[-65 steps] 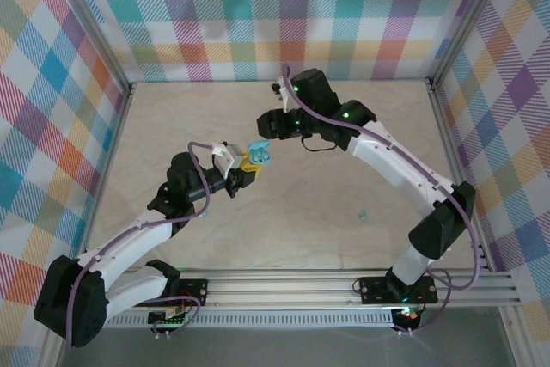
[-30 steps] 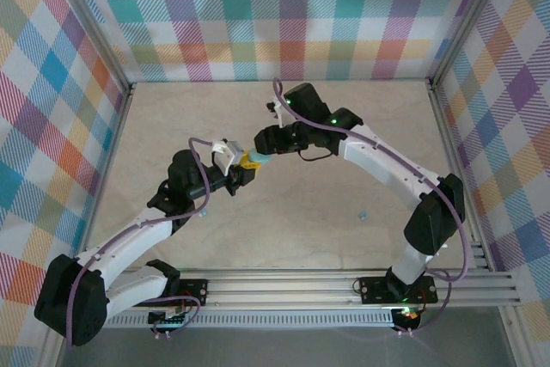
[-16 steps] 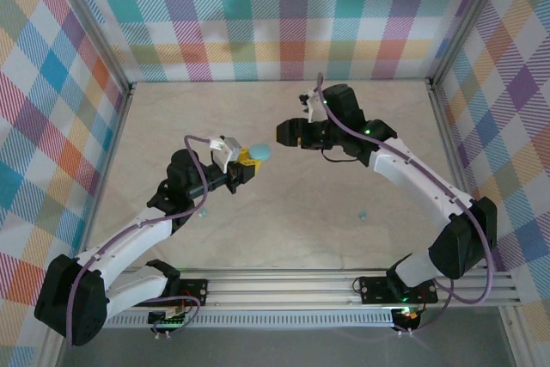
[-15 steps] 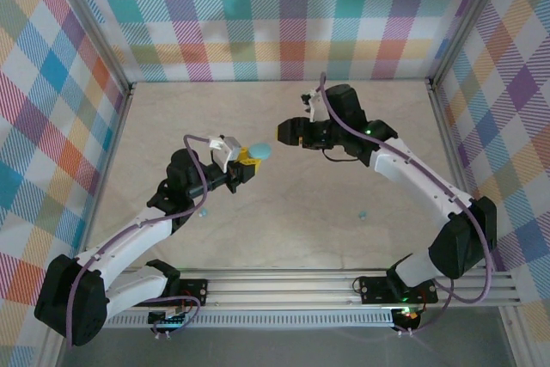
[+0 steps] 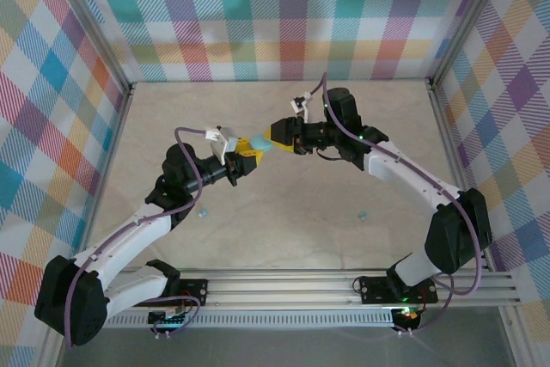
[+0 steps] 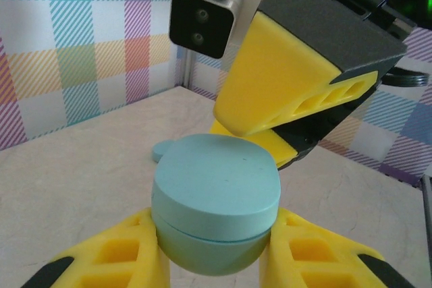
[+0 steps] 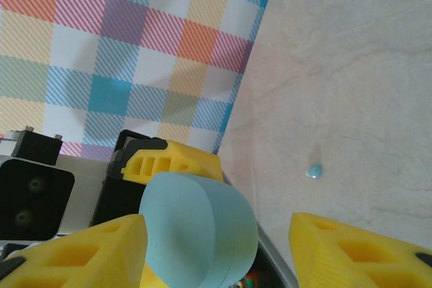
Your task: Insert the wireless bluetooth earbuds into the charging case
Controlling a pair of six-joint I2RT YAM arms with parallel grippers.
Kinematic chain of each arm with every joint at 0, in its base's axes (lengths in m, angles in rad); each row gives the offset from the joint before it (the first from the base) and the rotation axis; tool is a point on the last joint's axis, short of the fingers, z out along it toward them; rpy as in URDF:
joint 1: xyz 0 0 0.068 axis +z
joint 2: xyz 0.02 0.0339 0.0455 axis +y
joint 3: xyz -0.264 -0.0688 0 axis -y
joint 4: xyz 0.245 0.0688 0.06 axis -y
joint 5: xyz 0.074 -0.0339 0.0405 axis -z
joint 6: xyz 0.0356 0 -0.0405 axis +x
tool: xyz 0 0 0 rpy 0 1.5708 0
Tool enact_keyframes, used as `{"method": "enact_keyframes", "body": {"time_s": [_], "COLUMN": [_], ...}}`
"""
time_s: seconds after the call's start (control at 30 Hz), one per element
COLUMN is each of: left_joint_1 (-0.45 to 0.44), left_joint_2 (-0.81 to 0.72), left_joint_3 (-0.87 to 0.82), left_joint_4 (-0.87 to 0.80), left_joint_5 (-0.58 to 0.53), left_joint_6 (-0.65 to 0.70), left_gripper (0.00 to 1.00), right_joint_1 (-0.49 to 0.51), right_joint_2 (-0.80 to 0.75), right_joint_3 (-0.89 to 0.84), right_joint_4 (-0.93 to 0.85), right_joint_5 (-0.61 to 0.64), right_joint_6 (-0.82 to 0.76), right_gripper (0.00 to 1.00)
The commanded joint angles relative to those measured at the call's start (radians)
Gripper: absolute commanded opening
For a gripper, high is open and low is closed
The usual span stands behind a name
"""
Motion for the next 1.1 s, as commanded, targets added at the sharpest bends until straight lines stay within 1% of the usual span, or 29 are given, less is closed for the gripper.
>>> {"method": "enact_keyframes", "body": {"time_s": [0.0, 0.17, 0.47, 0.53, 0.67, 0.77, 0.8, 0.83, 0.9, 1.0, 1.03, 1.07], "left_joint_1": [0.007, 0.005, 0.005, 0.005, 0.006, 0.006, 0.005, 0.005, 0.005, 0.005, 0.006, 0.007], "left_joint_2": [0.000, 0.002, 0.010, 0.013, 0.013, 0.012, 0.009, 0.004, -0.007, -0.038, -0.050, -0.065], "left_joint_3": [0.040, 0.043, 0.043, 0.043, 0.040, 0.037, 0.034, 0.030, 0.021, 0.005, 0.001, 0.000], "left_joint_4": [0.061, 0.074, 0.076, 0.076, 0.067, 0.041, 0.034, 0.026, 0.012, -0.019, -0.037, -0.060], "left_joint_5": [0.028, 0.026, 0.015, 0.011, 0.003, 0.001, -0.002, -0.008, -0.029, -0.075, -0.091, -0.105], "left_joint_6": [-0.033, -0.042, -0.034, -0.029, -0.021, -0.007, -0.004, 0.002, 0.009, 0.022, 0.027, 0.036], "left_gripper": [0.03, 0.03, 0.04, 0.04, 0.04, 0.08, 0.12, 0.19, 0.38, 0.72, 0.89, 1.00], "right_joint_1": [0.005, 0.007, 0.031, 0.033, 0.033, 0.032, 0.032, 0.032, 0.031, 0.020, 0.012, 0.002], "right_joint_2": [0.013, 0.023, 0.055, 0.059, 0.062, 0.067, 0.070, 0.074, 0.083, 0.103, 0.113, 0.127], "right_joint_3": [-0.025, -0.039, -0.039, -0.035, -0.034, -0.032, -0.029, -0.026, -0.018, 0.004, 0.013, 0.025], "right_joint_4": [0.117, 0.172, 0.253, 0.259, 0.266, 0.267, 0.267, 0.267, 0.265, 0.243, 0.227, 0.203], "right_joint_5": [-0.074, -0.104, -0.165, -0.169, -0.166, -0.163, -0.162, -0.162, -0.157, -0.146, -0.136, -0.124], "right_joint_6": [0.079, 0.132, 0.206, 0.212, 0.216, 0.218, 0.217, 0.218, 0.217, 0.210, 0.201, 0.185], "right_gripper": [0.58, 0.58, 0.54, 0.51, 0.40, 0.33, 0.31, 0.30, 0.28, 0.27, 0.27, 0.27]}}
